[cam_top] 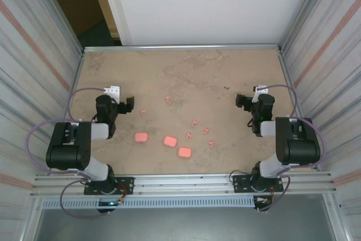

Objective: Insert the wireless bluetooth earbuds into the charging case

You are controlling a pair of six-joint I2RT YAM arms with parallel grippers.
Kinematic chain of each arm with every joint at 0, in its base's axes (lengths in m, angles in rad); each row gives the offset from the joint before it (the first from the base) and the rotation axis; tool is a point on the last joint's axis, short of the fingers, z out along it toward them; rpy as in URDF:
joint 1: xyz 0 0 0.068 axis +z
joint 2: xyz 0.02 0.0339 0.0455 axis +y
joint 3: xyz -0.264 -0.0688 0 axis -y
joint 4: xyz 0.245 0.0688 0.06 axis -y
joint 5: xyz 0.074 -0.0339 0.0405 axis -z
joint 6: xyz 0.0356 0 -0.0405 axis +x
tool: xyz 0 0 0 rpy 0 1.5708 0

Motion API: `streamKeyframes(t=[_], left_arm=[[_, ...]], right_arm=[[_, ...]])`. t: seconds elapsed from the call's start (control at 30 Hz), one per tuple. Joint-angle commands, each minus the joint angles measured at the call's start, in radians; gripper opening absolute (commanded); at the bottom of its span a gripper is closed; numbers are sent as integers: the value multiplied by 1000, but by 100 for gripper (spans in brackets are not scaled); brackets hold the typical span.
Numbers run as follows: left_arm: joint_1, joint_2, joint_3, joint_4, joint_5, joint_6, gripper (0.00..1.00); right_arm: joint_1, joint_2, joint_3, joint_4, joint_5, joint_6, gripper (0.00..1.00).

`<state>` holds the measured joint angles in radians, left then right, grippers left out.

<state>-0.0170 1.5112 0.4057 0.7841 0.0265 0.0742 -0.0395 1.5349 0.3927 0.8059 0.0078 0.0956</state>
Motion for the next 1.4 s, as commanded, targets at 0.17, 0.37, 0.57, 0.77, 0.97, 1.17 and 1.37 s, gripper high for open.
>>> streamKeyframes(t=[0.17, 0.37, 0.57, 0.77, 0.97, 1.17, 1.37], left_arm=[[-4, 2, 6, 7, 0, -1, 99], [-4, 2, 5, 7, 1, -1, 99], [-4, 3, 7, 6, 0, -1, 99], [-4, 3, 7, 3, 1, -2, 99], [-3, -3, -5, 24, 12, 3, 99], [-4, -144, -66, 16, 10, -2, 99], [-4, -373, -51, -204, 15, -74, 99]], right_arm=[[2, 7, 16, -7, 22, -3, 99], [0, 7, 17, -10, 18, -1, 99], [-1, 7, 17, -10, 18, -2, 99], [-1, 7, 17, -11, 18, -1, 99], [0, 3, 10, -1, 21, -2, 99], [7, -135, 51, -196, 48, 7, 99], [38, -321, 133, -506, -6, 34, 99]])
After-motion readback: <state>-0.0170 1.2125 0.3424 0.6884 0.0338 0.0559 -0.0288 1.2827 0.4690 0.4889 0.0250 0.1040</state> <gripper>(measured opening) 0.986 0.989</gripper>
